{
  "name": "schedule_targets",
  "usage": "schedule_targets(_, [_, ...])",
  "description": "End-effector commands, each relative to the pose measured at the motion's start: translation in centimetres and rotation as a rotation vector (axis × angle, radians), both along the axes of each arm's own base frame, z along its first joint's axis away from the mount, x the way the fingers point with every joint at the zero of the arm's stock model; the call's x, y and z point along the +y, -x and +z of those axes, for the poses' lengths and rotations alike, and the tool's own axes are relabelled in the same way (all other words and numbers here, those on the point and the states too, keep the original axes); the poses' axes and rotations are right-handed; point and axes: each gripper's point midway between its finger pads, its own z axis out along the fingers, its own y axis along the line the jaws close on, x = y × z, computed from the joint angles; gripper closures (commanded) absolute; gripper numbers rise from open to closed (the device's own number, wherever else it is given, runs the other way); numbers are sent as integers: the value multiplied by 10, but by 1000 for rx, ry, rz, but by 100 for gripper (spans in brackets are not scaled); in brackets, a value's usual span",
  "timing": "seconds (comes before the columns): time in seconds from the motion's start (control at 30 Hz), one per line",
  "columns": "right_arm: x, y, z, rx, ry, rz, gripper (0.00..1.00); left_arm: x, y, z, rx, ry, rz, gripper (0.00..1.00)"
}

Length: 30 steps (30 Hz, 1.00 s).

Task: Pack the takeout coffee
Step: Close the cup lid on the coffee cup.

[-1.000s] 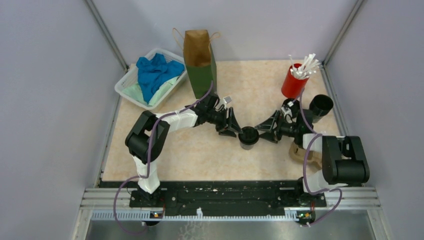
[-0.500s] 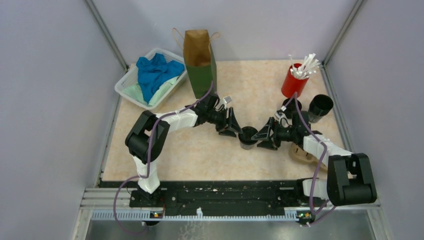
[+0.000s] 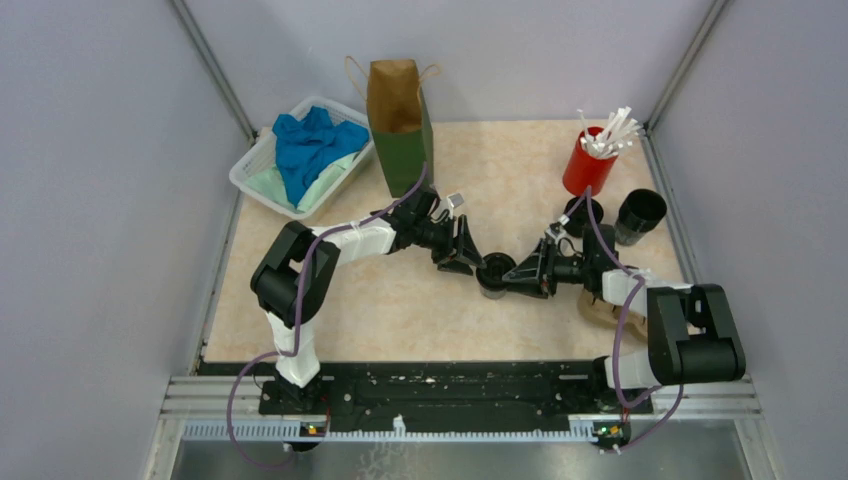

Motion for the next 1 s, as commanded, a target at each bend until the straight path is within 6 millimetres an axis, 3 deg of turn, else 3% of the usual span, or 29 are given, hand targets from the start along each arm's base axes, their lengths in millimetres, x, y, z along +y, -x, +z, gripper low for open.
schedule_targets(0.0, [-2, -8, -5, -77, 33, -22, 50, 21, 16, -67, 55, -215, 24, 43])
schedule_targets(0.07, [-5, -14, 9, -119, 60, -34, 38, 21, 14, -65, 52, -214, 23, 43])
schedule_targets(0.13, [-10, -21, 19, -143, 83, -41, 34, 20, 14, -64, 47, -214, 21, 43])
schedule_targets(0.27, [-16, -30, 20, -160, 129, -41, 32, 20, 13, -62, 47, -211, 17, 43])
schedule_targets(0.53, [-18, -48, 19, -180, 164, -34, 43, 19, 13, -64, 53, -210, 12, 43])
schedule_targets(0.73, [-23, -53, 24, -211, 219, -35, 33, 17, 12, -63, 54, -208, 5, 43])
schedule_targets(0.97, [-21, -62, 30, -258, 224, -32, 29, 16, 11, -63, 57, -209, 0, 43])
